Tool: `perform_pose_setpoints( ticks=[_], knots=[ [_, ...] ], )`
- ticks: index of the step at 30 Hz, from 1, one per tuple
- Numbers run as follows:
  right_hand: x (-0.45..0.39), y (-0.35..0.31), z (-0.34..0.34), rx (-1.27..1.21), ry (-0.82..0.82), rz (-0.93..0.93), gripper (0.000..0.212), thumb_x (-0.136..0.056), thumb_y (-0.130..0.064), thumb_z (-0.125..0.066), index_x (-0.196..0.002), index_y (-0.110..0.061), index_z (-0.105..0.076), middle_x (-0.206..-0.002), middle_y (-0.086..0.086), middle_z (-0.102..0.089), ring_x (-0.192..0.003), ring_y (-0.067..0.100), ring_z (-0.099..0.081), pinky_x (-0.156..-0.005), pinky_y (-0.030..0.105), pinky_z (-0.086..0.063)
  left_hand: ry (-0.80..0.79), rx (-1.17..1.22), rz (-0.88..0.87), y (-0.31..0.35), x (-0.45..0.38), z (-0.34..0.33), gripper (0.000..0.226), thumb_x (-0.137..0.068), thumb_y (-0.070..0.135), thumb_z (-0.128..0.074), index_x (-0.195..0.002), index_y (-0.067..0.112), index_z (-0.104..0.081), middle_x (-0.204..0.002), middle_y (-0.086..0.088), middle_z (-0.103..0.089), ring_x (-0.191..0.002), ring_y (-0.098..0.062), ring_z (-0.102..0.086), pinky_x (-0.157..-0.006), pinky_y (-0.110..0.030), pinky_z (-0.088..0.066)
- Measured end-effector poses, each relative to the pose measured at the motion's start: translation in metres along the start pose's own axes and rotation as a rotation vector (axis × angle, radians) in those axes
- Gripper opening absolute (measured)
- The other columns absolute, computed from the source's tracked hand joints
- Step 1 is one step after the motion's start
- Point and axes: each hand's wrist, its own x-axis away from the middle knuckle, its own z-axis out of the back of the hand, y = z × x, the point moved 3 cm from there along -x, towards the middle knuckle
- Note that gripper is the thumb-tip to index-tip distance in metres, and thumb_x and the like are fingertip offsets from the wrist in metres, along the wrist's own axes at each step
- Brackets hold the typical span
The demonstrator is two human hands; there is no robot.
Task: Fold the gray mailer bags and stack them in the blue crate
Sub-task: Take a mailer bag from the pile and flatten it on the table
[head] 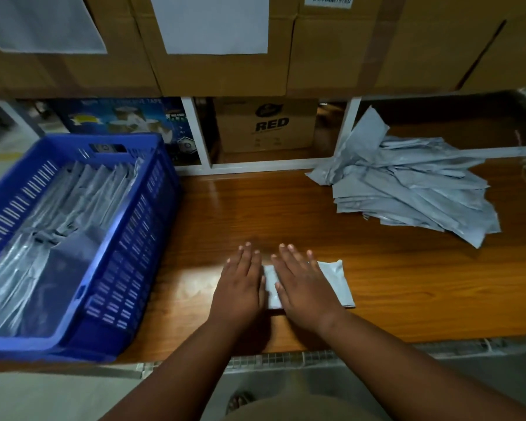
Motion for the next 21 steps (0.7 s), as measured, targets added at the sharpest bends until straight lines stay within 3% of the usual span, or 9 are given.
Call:
perform_pose_setpoints(
  ticks=[4,8,16,21],
  knots=[
    [-0.018,-0.011,-0.014,-0.026,-0.050,-0.002,0.063,-0.111,-0.038,-0.031,-0.169,-0.016,-0.026,-0.177,0.010,-0.018,-0.164,0.029,-0.012,-0.132,0.048,-0.002,-0.086,-0.029,-0.006,0.000,-0.002,-0.025,0.064,-0.111,0.043,-0.028,-0.169,0.015,-0.024,-0.176,-0.009,-0.013,-0.164,-0.026,-0.010,-0.133,-0.045,-0.010],
    [-0.018,-0.009,-0.029,0.049,-0.042,0.004,0.061,-0.109,-0.036,-0.035,-0.166,-0.014,-0.034,-0.172,0.010,-0.033,-0.161,0.029,-0.025,-0.133,0.050,-0.010,-0.072,-0.060,0.002,0.000,0.002,-0.034,0.062,-0.112,0.042,-0.025,-0.168,0.015,-0.027,-0.175,-0.010,-0.023,-0.163,-0.023,-0.014,-0.132,-0.047,-0.014],
    [-0.020,-0.011,-0.032,0.056,-0.035,-0.028,0.064,-0.110,-0.041,-0.030,-0.169,-0.016,-0.027,-0.176,0.010,-0.024,-0.163,0.027,-0.018,-0.133,0.051,-0.012,-0.097,-0.115,0.029,0.001,-0.001,-0.032,0.068,-0.109,0.043,-0.021,-0.170,0.014,-0.017,-0.178,-0.010,-0.008,-0.165,-0.022,0.000,-0.132,-0.050,-0.005],
    [-0.022,-0.008,-0.037,0.038,-0.056,-0.036,0.066,-0.110,-0.042,-0.027,-0.170,-0.017,-0.020,-0.178,0.010,-0.014,-0.165,0.026,-0.009,-0.133,0.049,-0.006,-0.095,-0.126,0.031,0.001,-0.002,-0.034,0.070,-0.106,0.044,-0.023,-0.170,0.014,-0.018,-0.177,-0.010,-0.010,-0.165,-0.023,-0.001,-0.132,-0.051,-0.004]
  ],
)
